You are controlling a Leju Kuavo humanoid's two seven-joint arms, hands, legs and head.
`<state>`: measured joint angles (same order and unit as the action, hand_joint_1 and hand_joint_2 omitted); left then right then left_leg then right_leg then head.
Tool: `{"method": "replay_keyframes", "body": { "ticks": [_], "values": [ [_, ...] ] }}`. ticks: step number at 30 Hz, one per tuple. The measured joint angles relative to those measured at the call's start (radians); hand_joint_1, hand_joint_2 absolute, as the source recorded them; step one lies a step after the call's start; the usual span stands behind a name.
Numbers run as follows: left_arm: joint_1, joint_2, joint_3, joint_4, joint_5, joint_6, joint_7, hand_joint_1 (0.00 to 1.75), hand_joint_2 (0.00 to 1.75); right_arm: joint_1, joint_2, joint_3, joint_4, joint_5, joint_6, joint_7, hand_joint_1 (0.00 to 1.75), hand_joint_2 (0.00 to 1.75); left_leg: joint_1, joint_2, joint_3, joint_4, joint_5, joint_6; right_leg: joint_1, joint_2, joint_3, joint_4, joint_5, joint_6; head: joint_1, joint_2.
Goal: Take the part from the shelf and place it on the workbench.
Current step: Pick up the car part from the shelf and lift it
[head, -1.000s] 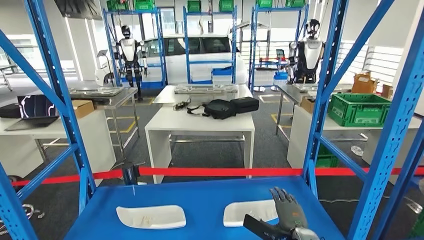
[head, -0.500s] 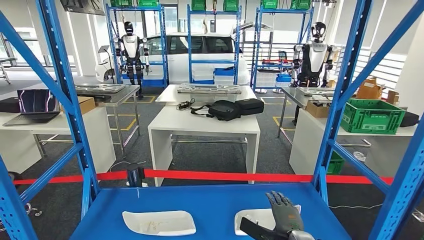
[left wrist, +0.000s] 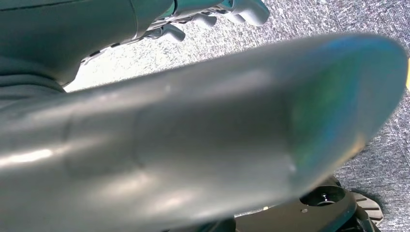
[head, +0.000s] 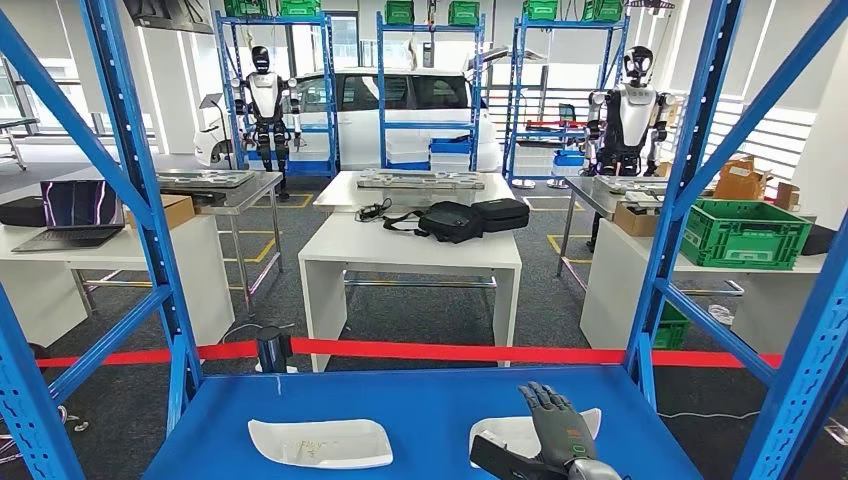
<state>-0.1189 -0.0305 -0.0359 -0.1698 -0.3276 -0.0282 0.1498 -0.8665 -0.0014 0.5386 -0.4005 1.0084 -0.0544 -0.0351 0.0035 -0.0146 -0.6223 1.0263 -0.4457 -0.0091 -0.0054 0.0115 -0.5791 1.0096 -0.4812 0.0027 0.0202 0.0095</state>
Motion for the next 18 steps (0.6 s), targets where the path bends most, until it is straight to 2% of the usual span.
{"method": "replay_keyframes", "body": {
  "ticks": [9,12,14,16,17,18],
  "values": [
    [-0.002,0.002,0.0,0.0,-0.008,0.0,0.003,0.0,0.0,0.004,0.012,0.0,0.008,0.001,0.007,0.001,0.0,0.0,-0.004,0.0,0.0,0.002,-0.001,0.002,-0.004,0.0,0.0,0.0,0.001,0.005,0.0,0.0],
    [-0.003,0.001,0.001,-0.001,-0.008,-0.002,0.003,0.0,0.0,0.003,0.016,0.0,0.008,0.002,0.006,0.004,0.0,0.0,0.001,0.003,0.008,-0.011,0.002,0.013,-0.006,-0.001,-0.005,0.011,-0.01,0.015,0.0,0.0],
    [-0.004,0.001,0.001,-0.001,-0.008,-0.003,0.003,0.0,0.0,0.003,0.017,0.0,0.008,0.003,0.006,0.004,0.0,0.0,0.007,0.007,0.016,-0.021,0.004,0.021,-0.006,-0.002,-0.042,0.087,-0.051,0.019,0.001,0.0],
    [-0.005,0.001,0.002,-0.001,-0.008,-0.004,0.003,0.0,0.0,0.007,0.017,0.0,0.009,0.003,0.007,0.003,0.0,0.0,0.008,0.008,0.018,-0.021,0.001,0.024,-0.009,-0.003,-0.111,0.221,-0.105,0.022,0.002,0.0],
    [-0.004,0.001,0.002,-0.001,-0.008,-0.004,0.003,0.0,0.0,0.011,0.018,0.0,0.01,0.003,0.007,0.002,0.0,0.0,0.008,0.008,0.018,-0.02,-0.001,0.023,-0.011,-0.004,-0.14,0.27,-0.117,0.024,0.003,0.0],
    [-0.004,0.001,0.002,-0.001,-0.009,-0.005,0.002,0.0,0.0,0.015,0.018,0.0,0.011,0.003,0.008,0.001,0.0,0.0,0.009,0.008,0.019,-0.018,-0.004,0.021,-0.014,-0.004,-0.152,0.286,-0.11,0.026,0.003,0.0]
  ]
}}
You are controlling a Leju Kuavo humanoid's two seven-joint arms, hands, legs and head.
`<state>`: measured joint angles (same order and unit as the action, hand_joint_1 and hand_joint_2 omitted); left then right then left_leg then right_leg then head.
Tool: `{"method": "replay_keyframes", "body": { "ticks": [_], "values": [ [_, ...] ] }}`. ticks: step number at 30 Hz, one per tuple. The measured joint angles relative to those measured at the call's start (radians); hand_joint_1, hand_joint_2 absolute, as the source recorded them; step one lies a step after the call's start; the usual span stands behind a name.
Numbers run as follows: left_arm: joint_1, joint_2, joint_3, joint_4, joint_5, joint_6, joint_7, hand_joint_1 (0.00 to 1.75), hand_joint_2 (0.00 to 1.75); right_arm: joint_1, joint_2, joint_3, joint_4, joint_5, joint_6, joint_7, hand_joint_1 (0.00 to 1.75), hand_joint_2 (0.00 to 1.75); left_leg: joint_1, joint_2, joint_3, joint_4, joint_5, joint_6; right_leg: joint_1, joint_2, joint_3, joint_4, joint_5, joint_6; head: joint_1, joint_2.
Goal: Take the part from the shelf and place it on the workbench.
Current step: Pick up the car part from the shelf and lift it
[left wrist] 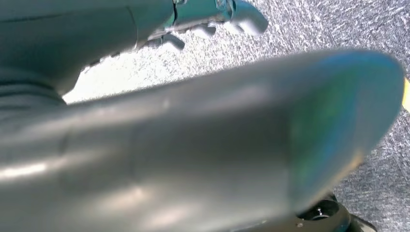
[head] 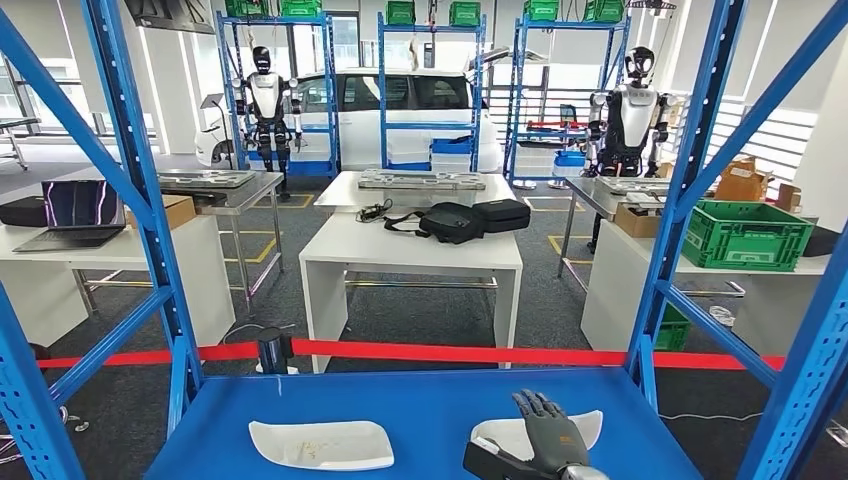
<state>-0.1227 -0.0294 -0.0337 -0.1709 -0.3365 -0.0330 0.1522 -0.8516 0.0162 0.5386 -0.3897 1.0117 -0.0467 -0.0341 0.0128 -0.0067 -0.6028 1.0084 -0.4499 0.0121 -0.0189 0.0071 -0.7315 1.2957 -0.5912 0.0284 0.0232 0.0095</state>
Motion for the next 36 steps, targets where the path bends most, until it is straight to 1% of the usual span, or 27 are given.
{"method": "replay_keyframes", "body": {
  "ticks": [1,2,3,4,5,6,7,9,10,11,12,13,14,15,16,17,18,19,20,21,22,24,26,29,31,36],
  "values": [
    [0.001,0.0,0.0,0.0,-0.001,-0.001,0.0,0.0,0.0,0.002,0.0,0.0,0.001,0.0,0.0,-0.002,0.0,0.0,0.002,-0.001,0.002,0.003,-0.004,-0.004,-0.002,-0.001,0.007,-0.024,0.025,0.001,0.0,0.0],
    [0.001,-0.001,0.0,0.0,-0.002,-0.001,-0.001,0.0,0.0,0.002,0.0,0.0,0.001,0.0,0.0,-0.004,0.0,0.0,0.005,-0.001,0.004,0.007,-0.009,-0.01,-0.005,-0.002,0.033,-0.083,0.063,0.003,0.0,0.0],
    [0.001,0.0,0.0,0.0,-0.002,-0.001,-0.002,0.0,0.0,0.002,0.001,0.0,0.001,0.0,0.0,-0.006,0.0,0.0,0.007,-0.002,0.005,0.012,-0.015,-0.018,-0.006,-0.003,0.065,-0.151,0.09,0.004,0.001,0.0],
    [0.0,0.001,0.0,0.0,-0.003,-0.001,-0.002,0.0,0.0,0.001,0.002,0.0,0.001,0.0,0.0,-0.008,0.0,0.0,0.007,-0.002,0.006,0.018,-0.021,-0.026,-0.006,-0.002,0.093,-0.206,0.108,0.002,0.001,0.0],
    [-0.001,0.002,0.0,0.0,-0.003,-0.001,-0.003,0.0,0.0,0.001,0.004,0.0,0.001,0.0,0.0,-0.01,0.0,0.0,0.007,-0.003,0.006,0.023,-0.026,-0.035,-0.005,-0.001,0.11,-0.24,0.113,-0.003,0.0,0.0],
    [-0.001,0.003,0.0,0.0,-0.004,-0.001,-0.003,0.0,0.0,0.003,0.005,0.001,0.001,0.001,-0.001,-0.011,0.0,0.0,0.006,-0.003,0.006,0.023,-0.028,-0.042,-0.002,0.0,0.116,-0.251,0.107,-0.009,0.0,0.0],
    [-0.002,0.003,0.0,0.0,-0.004,-0.001,-0.003,0.0,0.0,0.005,0.007,0.001,0.001,0.001,-0.001,-0.012,0.0,0.44,0.006,-0.003,0.008,0.022,-0.03,-0.049,0.001,0.002,0.117,-0.251,0.106,-0.019,-0.001,0.0],
    [-0.001,0.003,0.0,-0.001,-0.004,-0.001,-0.003,0.0,0.0,0.007,0.009,0.001,0.0,0.001,-0.001,-0.013,0.0,1.31,0.008,-0.002,0.008,0.024,-0.036,-0.06,0.0,0.003,0.124,-0.253,0.103,-0.035,-0.002,0.0],
    [-0.002,0.002,0.0,-0.001,-0.004,-0.001,-0.003,0.0,0.0,0.007,0.01,0.001,-0.001,0.001,-0.002,-0.015,0.0,1.75,0.009,-0.001,-0.001,0.046,-0.047,-0.064,-0.002,0.003,0.13,-0.255,0.101,-0.043,-0.003,0.0],
    [-0.002,0.002,0.0,-0.002,-0.004,-0.001,-0.003,0.0,0.0,0.008,0.011,0.001,-0.001,0.001,-0.002,-0.017,0.0,1.75,0.009,0.0,-0.022,0.088,-0.066,-0.067,-0.003,0.002,0.138,-0.257,0.098,-0.05,-0.005,0.0],
    [-0.003,0.002,0.0,-0.002,-0.005,-0.001,-0.003,0.0,0.0,0.009,0.012,0.001,-0.001,0.001,-0.002,-0.018,0.0,1.75,0.009,0.002,-0.053,0.15,-0.088,-0.069,-0.002,0.001,0.145,-0.257,0.094,-0.056,-0.006,0.0],
    [-0.003,0.001,0.0,-0.002,-0.005,-0.001,-0.004,0.0,0.0,0.012,0.012,0.001,-0.001,0.001,-0.001,-0.02,0.0,1.75,0.009,0.002,-0.093,0.219,-0.11,-0.07,0.0,0.001,0.151,-0.257,0.09,-0.061,-0.007,0.0],
    [-0.002,0.001,0.0,-0.002,-0.006,-0.001,-0.004,0.0,0.0,0.016,0.012,0.001,-0.001,0.001,0.001,-0.024,0.0,1.75,0.008,0.002,-0.13,0.276,-0.121,-0.07,0.003,0.0,0.157,-0.257,0.085,-0.064,-0.007,0.0],
    [-0.001,0.002,0.0,-0.001,-0.007,-0.001,-0.004,0.0,0.0,0.02,0.013,0.001,-0.001,0.001,0.002,-0.028,0.0,1.75,0.008,0.002,-0.155,0.304,-0.114,-0.068,0.005,0.001,0.163,-0.257,0.079,-0.066,-0.008,0.0],
    [0.0,0.002,0.0,-0.001,-0.007,-0.002,-0.004,0.0,0.0,0.023,0.013,0.002,-0.001,0.001,0.004,-0.033,0.0,1.75,0.006,0.002,-0.16,0.291,-0.086,-0.065,0.006,0.002,0.17,-0.257,0.073,-0.066,-0.008,0.0],
    [0.0,0.002,0.0,-0.001,-0.007,-0.002,-0.004,0.0,0.0,0.025,0.015,0.004,-0.001,0.0,0.008,-0.038,0.0,1.75,0.005,0.002,-0.146,0.241,-0.043,-0.06,0.007,0.004,0.179,-0.257,0.066,-0.065,-0.008,0.0],
    [0.0,0.002,0.0,-0.001,-0.008,-0.003,-0.004,0.0,0.0,0.027,0.017,0.008,-0.001,-0.001,0.013,-0.044,0.0,1.75,0.003,0.002,-0.122,0.172,0.0,-0.054,0.007,0.005,0.187,-0.257,0.059,-0.062,-0.008,0.0],
    [-0.001,0.002,0.0,0.0,-0.01,-0.005,-0.004,0.0,0.0,0.029,0.02,0.013,-0.001,-0.002,0.021,-0.05,0.0,1.75,-0.001,0.002,-0.095,0.11,0.03,-0.049,0.008,0.007,0.193,-0.256,0.052,-0.058,-0.008,0.0],
    [-0.002,0.002,0.0,0.0,-0.013,-0.007,-0.004,0.0,0.0,0.031,0.022,0.019,-0.002,-0.005,0.03,-0.056,0.0,1.75,-0.003,0.002,-0.074,0.064,0.042,-0.044,0.01,0.008,0.196,-0.256,0.047,-0.054,-0.008,0.0],
    [-0.004,0.002,0.0,0.0,-0.016,-0.009,-0.004,0.0,0.0,0.035,0.024,0.025,-0.003,-0.008,0.039,-0.06,0.0,1.75,-0.004,0.002,-0.061,0.04,0.042,-0.044,0.012,0.009,0.196,-0.255,0.044,-0.051,-0.008,0.0],
    [-0.005,0.001,0.0,0.0,-0.018,-0.011,-0.003,0.0,0.0,0.038,0.025,0.03,-0.004,-0.01,0.047,-0.064,0.0,1.75,-0.004,0.001,-0.055,0.033,0.037,-0.044,0.015,0.009,0.195,-0.254,0.043,-0.05,-0.007,0.0],
    [-0.006,0.0,0.0,0.0,-0.02,-0.012,-0.003,0.0,0.0,0.042,0.025,0.033,-0.005,-0.011,0.052,-0.066,0.0,1.75,-0.002,0.0,-0.054,0.028,0.037,-0.048,0.017,0.009,0.194,-0.253,0.042,-0.051,-0.004,0.0],
    [-0.006,0.0,0.0,-0.001,-0.02,-0.012,-0.003,0.0,0.0,0.043,0.025,0.034,-0.005,-0.012,0.053,-0.066,0.0,1.75,-0.002,0.0,-0.054,0.028,0.036,-0.048,0.017,0.009,0.194,-0.254,0.042,-0.051,-0.005,0.0],
    [-0.005,0.0,0.001,-0.001,-0.021,-0.012,-0.004,0.0,0.0,0.058,0.026,0.056,-0.006,-0.025,0.07,-0.071,0.0,1.75,-0.004,-0.004,-0.054,0.028,0.03,-0.041,0.016,0.005,0.203,-0.268,0.042,-0.052,-0.004,0.0],
    [-0.005,0.0,0.002,-0.001,-0.021,-0.012,-0.004,0.0,0.0,0.064,0.027,0.074,-0.006,-0.035,0.088,-0.07,0.0,1.75,-0.004,-0.006,-0.054,0.028,0.027,-0.036,0.016,0.003,0.207,-0.276,0.043,-0.049,-0.003,0.0],
    [-0.005,0.0,0.002,-0.001,-0.022,-0.012,-0.004,0.0,0.0,0.069,0.031,0.098,-0.005,-0.048,0.115,-0.065,0.0,1.75,-0.005,-0.006,-0.053,0.028,0.028,-0.033,0.015,0.003,0.207,-0.279,0.044,-0.04,-0.003,0.0]
  ]
}}
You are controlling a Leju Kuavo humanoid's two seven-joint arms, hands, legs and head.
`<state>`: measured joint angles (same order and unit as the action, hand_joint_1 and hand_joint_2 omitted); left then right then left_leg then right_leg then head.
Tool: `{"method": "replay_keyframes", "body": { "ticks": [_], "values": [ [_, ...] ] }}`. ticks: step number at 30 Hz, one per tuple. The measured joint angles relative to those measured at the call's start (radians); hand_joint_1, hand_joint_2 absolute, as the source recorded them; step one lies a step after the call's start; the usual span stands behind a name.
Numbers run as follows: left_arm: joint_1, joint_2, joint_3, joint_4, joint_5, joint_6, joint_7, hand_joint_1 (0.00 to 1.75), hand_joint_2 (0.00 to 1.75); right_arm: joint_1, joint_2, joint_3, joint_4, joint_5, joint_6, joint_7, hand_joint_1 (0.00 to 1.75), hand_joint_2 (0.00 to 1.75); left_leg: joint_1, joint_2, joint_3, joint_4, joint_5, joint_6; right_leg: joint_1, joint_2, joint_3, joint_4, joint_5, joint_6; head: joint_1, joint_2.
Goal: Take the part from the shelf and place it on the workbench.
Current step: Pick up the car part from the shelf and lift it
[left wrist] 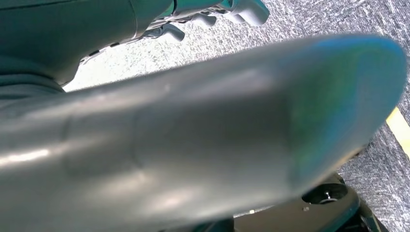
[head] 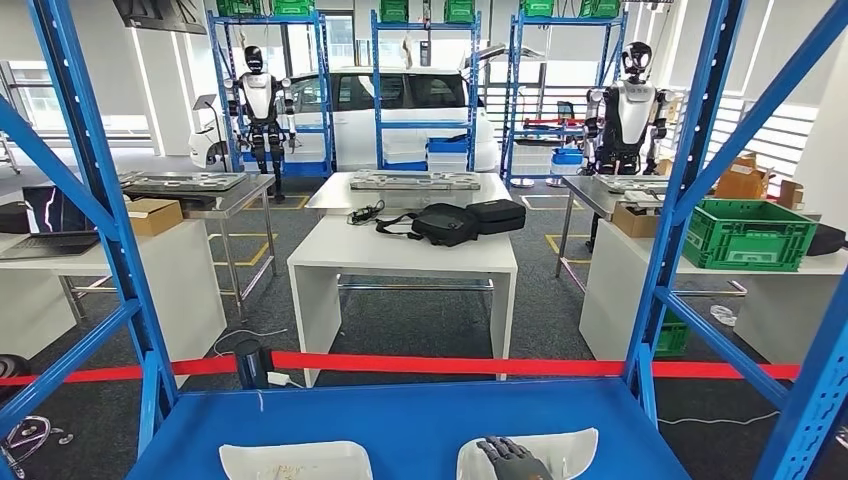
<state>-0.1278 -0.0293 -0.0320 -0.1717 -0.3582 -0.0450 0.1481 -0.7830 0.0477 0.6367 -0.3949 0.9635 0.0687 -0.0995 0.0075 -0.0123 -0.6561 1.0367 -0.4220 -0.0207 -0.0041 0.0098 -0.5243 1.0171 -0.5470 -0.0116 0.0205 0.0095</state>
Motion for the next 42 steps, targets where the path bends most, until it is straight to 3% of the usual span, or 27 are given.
{"method": "replay_keyframes", "body": {
  "ticks": [3,4,7,8,14,29,33,42],
  "values": [
    [0.0,0.0,0.0,0.0,-0.002,0.0,0.0,0.0,0.0,0.009,0.003,0.008,0.002,-0.002,0.011,0.008,0.0,1.75,0.0,0.0,0.001,0.0,0.001,0.001,0.0,0.0,0.001,0.0,0.0,0.002,0.0,0.0],
    [0.0,0.0,0.0,0.0,-0.003,0.0,0.0,0.0,0.0,0.012,0.003,0.011,0.004,-0.001,0.016,0.016,0.33,1.75,0.0,0.0,0.001,0.0,0.001,0.001,0.0,0.0,0.001,0.0,0.0,0.003,0.0,0.0],
    [0.0,0.0,0.0,0.0,-0.006,0.0,-0.002,0.0,0.0,0.019,0.003,0.027,0.01,0.01,0.029,0.058,1.64,1.75,0.001,0.0,0.002,0.0,0.001,0.001,0.0,0.0,0.002,0.0,0.0,0.003,0.0,0.0],
    [0.0,0.0,0.001,0.0,-0.007,0.0,-0.003,0.0,0.0,0.022,0.003,0.032,0.012,0.014,0.029,0.076,1.75,1.75,0.002,0.0,0.002,0.0,0.001,0.001,0.0,0.0,0.002,0.0,0.0,0.003,0.0,0.0],
    [0.0,-0.001,0.005,0.0,-0.016,-0.001,-0.015,0.0,0.0,0.042,-0.008,0.051,0.028,0.025,-0.004,0.138,1.75,1.75,0.002,0.001,0.003,0.0,0.001,0.0,0.0,0.0,0.002,0.001,0.0,0.003,0.0,0.0],
    [0.004,-0.004,0.024,0.0,-0.013,-0.018,-0.035,0.0,0.0,0.027,-0.022,0.066,0.035,0.033,-0.034,0.151,1.75,1.75,0.002,0.0,0.009,0.0,0.001,0.001,0.002,0.0,0.009,0.0,-0.001,0.003,0.0,0.0],
    [0.005,-0.004,0.027,0.0,-0.013,-0.018,-0.038,0.0,1.75,0.026,-0.022,0.072,0.035,0.033,-0.031,0.151,1.75,1.75,0.002,0.0,0.01,0.0,0.001,0.001,0.002,0.0,0.01,0.0,-0.001,0.004,0.0,0.0],
    [0.005,-0.004,0.033,0.0,-0.01,-0.005,-0.019,0.0,1.75,0.022,-0.022,0.073,0.035,0.027,-0.032,0.15,1.75,1.75,0.002,0.0,0.01,0.0,0.001,0.001,0.002,0.0,0.01,0.0,-0.001,0.004,0.0,0.0]
  ]
}}
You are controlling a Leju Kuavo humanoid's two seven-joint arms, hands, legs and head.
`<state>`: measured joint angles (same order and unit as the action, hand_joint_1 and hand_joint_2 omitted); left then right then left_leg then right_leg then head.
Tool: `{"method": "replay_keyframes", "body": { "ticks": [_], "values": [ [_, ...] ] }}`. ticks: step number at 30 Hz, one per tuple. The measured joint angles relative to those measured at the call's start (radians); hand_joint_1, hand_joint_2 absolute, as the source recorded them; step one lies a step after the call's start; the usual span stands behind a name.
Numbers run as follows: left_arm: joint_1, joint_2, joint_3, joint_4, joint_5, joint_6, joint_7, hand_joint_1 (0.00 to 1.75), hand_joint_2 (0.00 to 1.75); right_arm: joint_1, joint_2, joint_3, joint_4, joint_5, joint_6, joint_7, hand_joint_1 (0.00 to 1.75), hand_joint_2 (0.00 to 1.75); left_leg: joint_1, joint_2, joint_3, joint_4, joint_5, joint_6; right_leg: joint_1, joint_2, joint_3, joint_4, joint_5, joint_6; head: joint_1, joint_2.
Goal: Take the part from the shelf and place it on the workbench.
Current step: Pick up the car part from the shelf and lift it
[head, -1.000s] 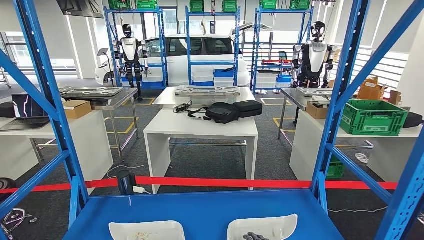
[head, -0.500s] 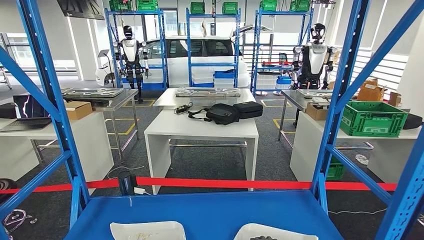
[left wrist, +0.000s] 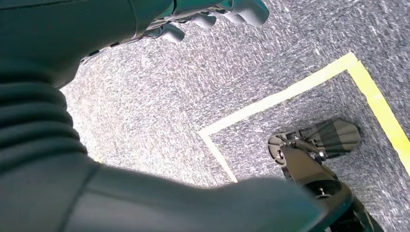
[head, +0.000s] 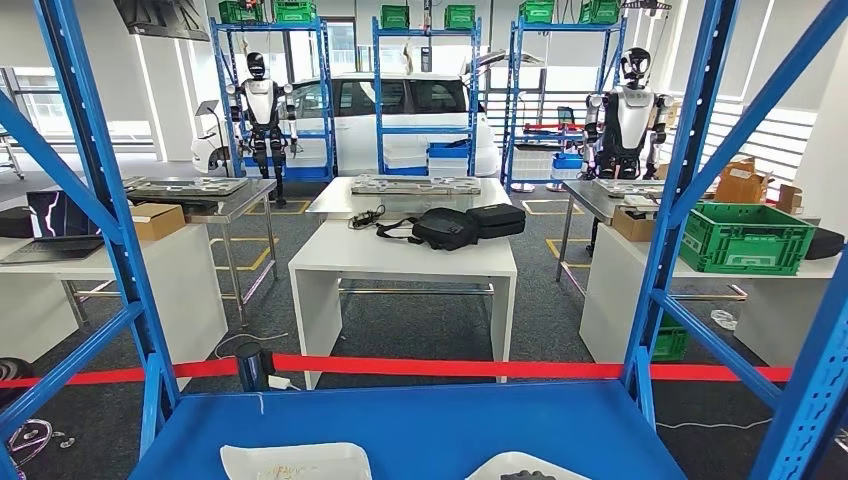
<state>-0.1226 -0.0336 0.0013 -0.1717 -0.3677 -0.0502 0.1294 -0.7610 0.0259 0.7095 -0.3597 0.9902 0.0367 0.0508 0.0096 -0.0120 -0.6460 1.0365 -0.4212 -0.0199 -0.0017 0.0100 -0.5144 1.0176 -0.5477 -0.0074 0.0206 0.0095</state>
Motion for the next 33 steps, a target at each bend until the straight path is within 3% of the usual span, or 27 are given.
{"method": "replay_keyframes", "body": {
  "ticks": [6,12,20,27,33],
  "values": [
    [0.001,0.0,0.011,0.0,0.005,0.004,-0.003,0.0,1.75,-0.004,0.0,-0.007,-0.014,-0.071,-0.085,-0.033,1.75,1.75,0.0,0.0,-0.001,0.0,0.0,0.0,0.0,0.0,0.0,0.0,0.0,0.0,0.0,0.0],
    [0.005,0.0,0.02,0.0,0.003,0.004,-0.006,0.0,1.75,-0.008,0.004,-0.07,-0.2,-0.224,-0.2,-0.182,1.75,1.75,0.0,0.0,-0.001,0.0,0.0,0.0,0.0,0.0,-0.001,0.0,0.0,0.0,0.0,0.0],
    [0.002,0.0,0.021,0.0,-0.027,0.006,0.0,0.0,1.75,0.0,-0.02,-0.081,-0.631,-0.308,-0.108,-0.234,1.75,1.75,0.0,0.001,-0.002,0.0,0.0,-0.001,0.0,0.001,-0.003,0.0,-0.001,-0.001,0.0,0.0],
    [0.001,-0.002,0.022,0.0,-0.028,0.006,0.0,0.0,1.75,0.023,-0.042,-0.076,-0.823,-0.314,-0.092,-0.263,1.75,1.75,-0.002,0.001,-0.002,0.0,-0.001,0.0,-0.004,0.001,-0.003,0.0,0.0,0.0,0.0,0.0],
    [-0.001,-0.003,0.022,0.0,-0.046,0.005,0.018,0.0,1.75,0.089,-0.076,-0.065,-0.945,-0.314,-0.092,-0.275,1.75,1.75,-0.009,0.001,-0.002,0.003,-0.006,0.007,-0.01,0.0,-0.002,-0.001,-0.002,0.006,0.0,0.0]
  ]
}}
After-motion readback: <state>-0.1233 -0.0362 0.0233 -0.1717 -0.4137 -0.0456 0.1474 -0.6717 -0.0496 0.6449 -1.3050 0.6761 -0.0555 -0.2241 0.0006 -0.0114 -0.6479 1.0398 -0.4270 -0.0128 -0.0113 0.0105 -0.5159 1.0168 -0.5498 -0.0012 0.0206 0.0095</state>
